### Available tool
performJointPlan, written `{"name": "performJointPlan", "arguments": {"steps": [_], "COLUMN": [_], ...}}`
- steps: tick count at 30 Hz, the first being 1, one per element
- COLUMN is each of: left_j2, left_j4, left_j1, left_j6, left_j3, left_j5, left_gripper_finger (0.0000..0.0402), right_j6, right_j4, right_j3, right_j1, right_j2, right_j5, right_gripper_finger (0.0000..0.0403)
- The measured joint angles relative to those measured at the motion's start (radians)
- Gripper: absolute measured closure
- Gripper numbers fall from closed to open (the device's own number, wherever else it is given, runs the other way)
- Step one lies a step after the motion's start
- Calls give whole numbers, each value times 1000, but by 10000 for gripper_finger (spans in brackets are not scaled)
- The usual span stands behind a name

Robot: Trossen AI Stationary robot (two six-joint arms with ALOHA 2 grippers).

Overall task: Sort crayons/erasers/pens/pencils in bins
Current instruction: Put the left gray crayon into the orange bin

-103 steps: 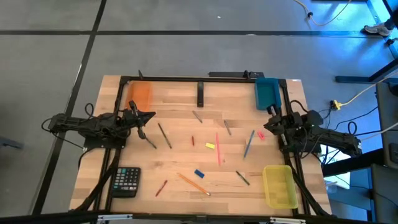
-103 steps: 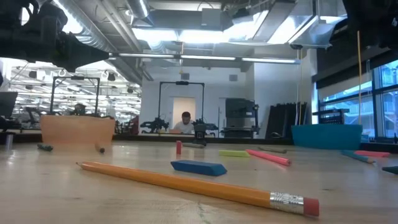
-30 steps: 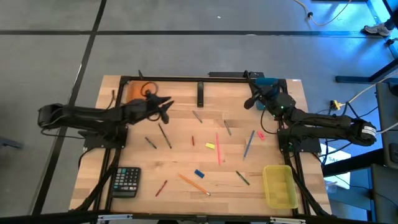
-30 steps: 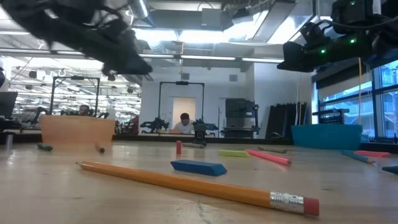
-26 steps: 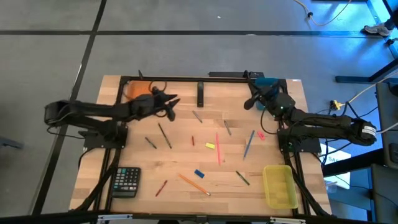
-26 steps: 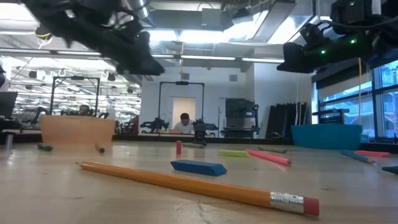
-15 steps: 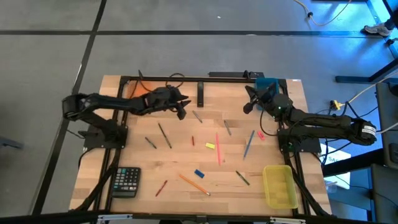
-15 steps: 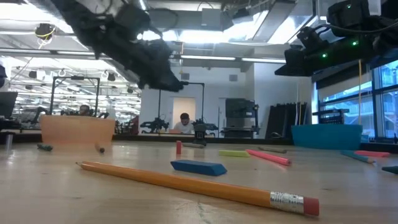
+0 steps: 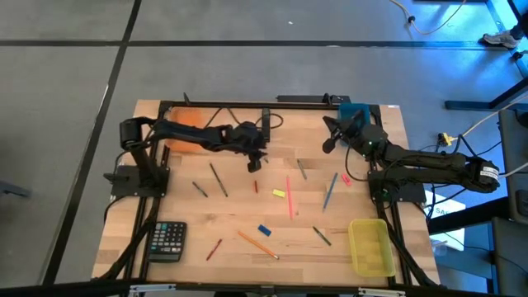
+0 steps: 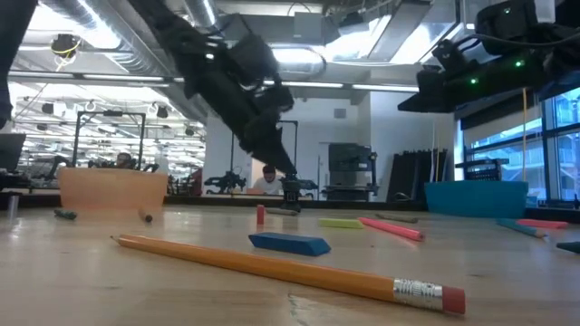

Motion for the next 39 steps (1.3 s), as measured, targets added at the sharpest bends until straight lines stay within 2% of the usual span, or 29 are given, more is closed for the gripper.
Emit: {"name": "performJointPlan", "arguments": {"steps": [3,5,10,15,19,23,28,32,35,39], "left_j2": [39,56,80,126,171,180,175,180,183,183], "left_j4": [-141,-201,-289,-430,-450,-462,-495,-493,-501,-606], "left_j1": [16,20,19,19,17,11,5,12,22,50], "left_j6": [47,83,144,145,175,230,184,157,140,209], "left_j3": [74,120,207,271,327,359,384,384,385,428], "left_j5": [85,100,96,3,-82,-113,-111,-23,-34,13], "left_gripper_finger": [290,290,290,290,290,290,290,290,289,273], "right_j6": [4,4,1,25,62,94,106,86,92,129], "right_j4": [-3,-5,-10,-19,-19,-21,-19,-9,-5,-3], "right_j3": [0,0,0,0,0,0,0,0,0,0], "right_j1": [0,1,1,0,0,0,0,-2,-3,-3], "right_j2": [0,0,0,0,0,0,0,1,1,1], "right_j5": [-52,-76,-115,-118,-120,-120,-118,-68,-36,-24], "right_gripper_finger": [373,364,300,219,180,168,167,167,167,167]}}
